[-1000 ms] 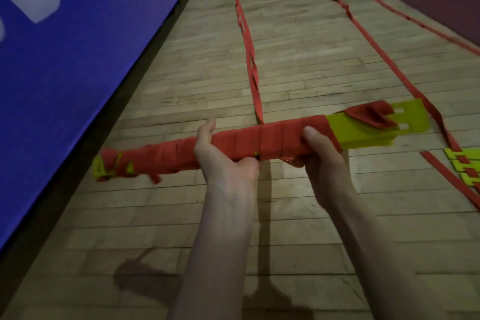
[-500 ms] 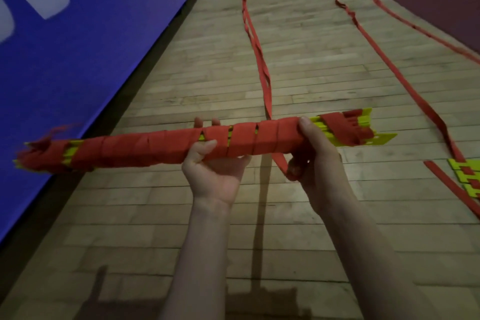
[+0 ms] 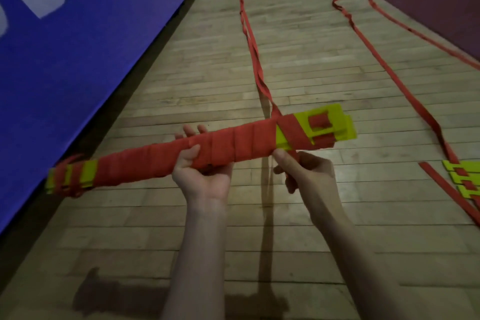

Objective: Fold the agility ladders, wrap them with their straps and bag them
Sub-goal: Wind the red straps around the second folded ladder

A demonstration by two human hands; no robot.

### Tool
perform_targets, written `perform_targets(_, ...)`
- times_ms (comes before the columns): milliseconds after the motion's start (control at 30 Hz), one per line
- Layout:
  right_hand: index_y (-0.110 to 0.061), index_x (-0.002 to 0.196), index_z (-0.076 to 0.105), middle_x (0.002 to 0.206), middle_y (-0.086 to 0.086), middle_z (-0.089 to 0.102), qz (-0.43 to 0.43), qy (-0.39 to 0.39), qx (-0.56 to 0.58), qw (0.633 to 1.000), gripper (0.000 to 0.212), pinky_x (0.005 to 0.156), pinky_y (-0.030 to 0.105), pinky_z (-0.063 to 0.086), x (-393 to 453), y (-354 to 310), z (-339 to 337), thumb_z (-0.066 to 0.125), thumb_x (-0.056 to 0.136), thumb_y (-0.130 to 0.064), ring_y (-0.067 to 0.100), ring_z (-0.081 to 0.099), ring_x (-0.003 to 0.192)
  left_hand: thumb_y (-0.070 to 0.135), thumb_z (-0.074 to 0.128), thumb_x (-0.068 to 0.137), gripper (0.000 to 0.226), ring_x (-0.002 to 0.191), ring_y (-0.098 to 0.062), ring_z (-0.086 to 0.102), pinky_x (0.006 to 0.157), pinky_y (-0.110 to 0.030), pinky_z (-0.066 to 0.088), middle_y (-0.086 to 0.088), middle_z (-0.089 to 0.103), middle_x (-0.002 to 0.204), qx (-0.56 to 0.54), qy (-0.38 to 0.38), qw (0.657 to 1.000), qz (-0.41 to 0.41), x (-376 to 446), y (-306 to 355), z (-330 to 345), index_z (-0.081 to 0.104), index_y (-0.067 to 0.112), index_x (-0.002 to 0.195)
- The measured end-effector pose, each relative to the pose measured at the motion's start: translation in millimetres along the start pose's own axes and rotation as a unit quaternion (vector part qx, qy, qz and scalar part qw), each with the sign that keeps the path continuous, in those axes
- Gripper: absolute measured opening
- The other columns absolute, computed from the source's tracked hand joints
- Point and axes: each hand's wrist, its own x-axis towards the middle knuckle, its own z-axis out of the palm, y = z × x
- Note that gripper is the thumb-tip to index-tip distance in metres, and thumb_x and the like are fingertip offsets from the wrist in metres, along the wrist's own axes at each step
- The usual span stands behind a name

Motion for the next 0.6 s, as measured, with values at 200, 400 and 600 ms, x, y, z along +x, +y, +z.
perform_targets(200,-0.016,0.079,0.063,0.065,0.001,0.056,0.111,0.046,0.203,0.972,0.044,0.050,0.024,0.035,4,-7,15,0.077,0.064,-0.055,0.011,0.043,0.050,-0.003,0.061,0.053,0.073,0.109,-0.025,0.061,0.100,-0.062,0.036,0.004,0.065,0.115,0.122,-0.166,0.978,-0.016,-6,9,-2,0.063,0.035,0.115)
perform_targets(400,-0.004,0.080,0.062,0.061,0.002,0.056,0.030,0.014,0.211,0.977,0.040,0.048,0.023,0.035,10,-10,18,0.063,0.076,-0.044,0.009,0.042,0.047,-0.011,0.067,0.042,0.076,0.097,-0.023,0.067,0.098,-0.068,0.036,0.001,0.068,0.091,0.061,-0.159,0.985,-0.014,-4,9,-5,0.068,0.027,0.108)
perform_targets(600,-0.016,0.084,0.065,0.070,0.005,0.064,0.150,-0.072,0.100,0.981,0.059,0.053,0.026,0.036,13,-15,8,0.066,0.067,-0.073,0.015,0.044,0.051,-0.011,0.080,0.040,0.081,0.112,-0.017,0.061,0.099,-0.064,0.038,0.007,0.065,0.106,0.132,-0.275,0.952,-0.015,12,23,-26,0.049,0.023,0.107)
